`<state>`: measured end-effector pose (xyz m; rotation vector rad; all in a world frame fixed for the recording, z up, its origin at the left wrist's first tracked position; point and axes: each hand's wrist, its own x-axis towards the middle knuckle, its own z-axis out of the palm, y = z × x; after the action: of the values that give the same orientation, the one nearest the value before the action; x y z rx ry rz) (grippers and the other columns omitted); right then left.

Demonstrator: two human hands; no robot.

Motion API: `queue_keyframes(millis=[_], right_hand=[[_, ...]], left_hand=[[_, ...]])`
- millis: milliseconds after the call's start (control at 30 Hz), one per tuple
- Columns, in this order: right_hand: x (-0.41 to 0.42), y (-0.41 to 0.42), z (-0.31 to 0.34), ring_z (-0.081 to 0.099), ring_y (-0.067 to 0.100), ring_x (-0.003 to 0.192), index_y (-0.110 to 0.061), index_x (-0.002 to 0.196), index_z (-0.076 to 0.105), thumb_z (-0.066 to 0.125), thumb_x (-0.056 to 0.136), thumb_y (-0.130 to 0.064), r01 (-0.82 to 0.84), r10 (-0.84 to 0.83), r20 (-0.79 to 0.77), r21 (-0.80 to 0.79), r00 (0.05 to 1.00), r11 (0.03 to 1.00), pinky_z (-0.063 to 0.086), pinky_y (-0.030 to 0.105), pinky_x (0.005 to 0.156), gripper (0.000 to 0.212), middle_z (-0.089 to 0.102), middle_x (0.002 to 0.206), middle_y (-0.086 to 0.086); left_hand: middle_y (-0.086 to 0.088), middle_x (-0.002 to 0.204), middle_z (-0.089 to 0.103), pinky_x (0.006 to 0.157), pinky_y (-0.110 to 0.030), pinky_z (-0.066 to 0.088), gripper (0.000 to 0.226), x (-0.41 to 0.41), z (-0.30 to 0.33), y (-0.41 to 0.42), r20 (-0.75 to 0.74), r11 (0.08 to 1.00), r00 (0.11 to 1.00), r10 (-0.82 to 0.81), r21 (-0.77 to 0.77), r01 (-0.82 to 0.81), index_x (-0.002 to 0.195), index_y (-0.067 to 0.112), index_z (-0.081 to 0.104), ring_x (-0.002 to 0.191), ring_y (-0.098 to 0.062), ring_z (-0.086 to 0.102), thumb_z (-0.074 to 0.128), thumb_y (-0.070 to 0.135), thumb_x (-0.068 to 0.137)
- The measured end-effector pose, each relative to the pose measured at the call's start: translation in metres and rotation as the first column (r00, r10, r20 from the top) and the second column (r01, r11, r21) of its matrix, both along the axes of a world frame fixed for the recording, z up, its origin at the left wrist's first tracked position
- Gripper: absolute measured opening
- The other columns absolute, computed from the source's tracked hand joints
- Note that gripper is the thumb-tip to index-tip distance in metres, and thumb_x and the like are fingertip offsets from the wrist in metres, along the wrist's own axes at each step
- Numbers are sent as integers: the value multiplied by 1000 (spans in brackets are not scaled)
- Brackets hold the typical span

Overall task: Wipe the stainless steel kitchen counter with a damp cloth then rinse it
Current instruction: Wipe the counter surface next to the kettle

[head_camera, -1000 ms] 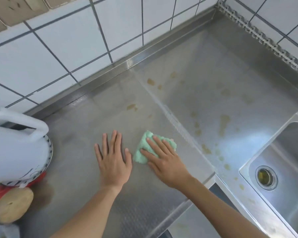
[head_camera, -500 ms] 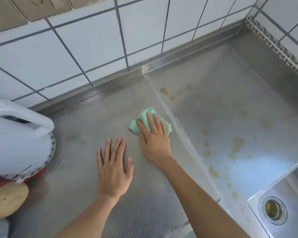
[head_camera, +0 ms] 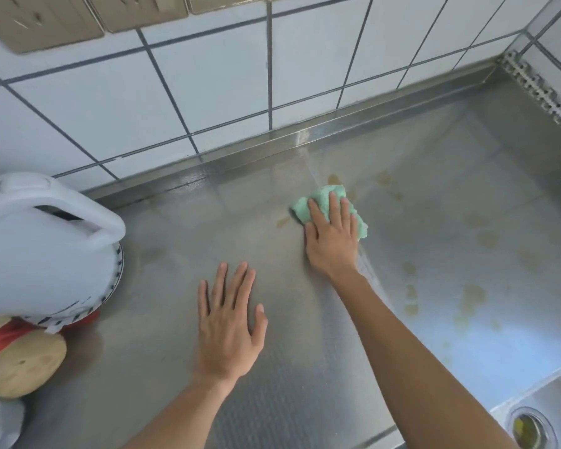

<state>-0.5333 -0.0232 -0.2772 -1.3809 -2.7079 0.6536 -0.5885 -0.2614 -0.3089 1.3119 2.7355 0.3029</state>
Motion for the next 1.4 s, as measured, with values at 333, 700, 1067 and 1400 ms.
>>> queue_keyframes(millis=[333,700,1067,1400], right_hand=[[85,-42,-3,11,21,158,-33,154,40,38,108,-36,-548,549,-14,53,836,835,15,46,128,46,23,169,1],[-92,8,4,0,33,158,-33,157,30,38,103,-23,-111,110,53,24,993,994,4,50,127,55,6,171,8],[103,-76,5,21,27,156,-26,149,50,46,105,-31,-131,133,-36,47,990,990,25,50,124,45,32,165,7],[56,-135,-1,11,33,157,-25,151,45,43,105,-24,-14,14,1,49,1000,999,13,49,127,47,23,168,10]], left_hand=[[9,167,32,127,-57,19,60,0,1,0,-10,1000,1000,-4,7,4,154,22,44,162,-22,15,42,43,98],[12,170,26,128,-56,16,60,-1,-9,-1,-36,1000,999,-2,29,3,155,24,40,162,-21,13,42,43,98],[7,167,34,127,-58,18,62,1,-5,3,-39,999,999,11,47,-10,155,22,41,161,-24,16,45,41,96],[4,169,29,128,-59,13,64,1,-1,-1,-16,1000,1000,-21,23,21,158,21,35,162,-25,12,43,42,97]])
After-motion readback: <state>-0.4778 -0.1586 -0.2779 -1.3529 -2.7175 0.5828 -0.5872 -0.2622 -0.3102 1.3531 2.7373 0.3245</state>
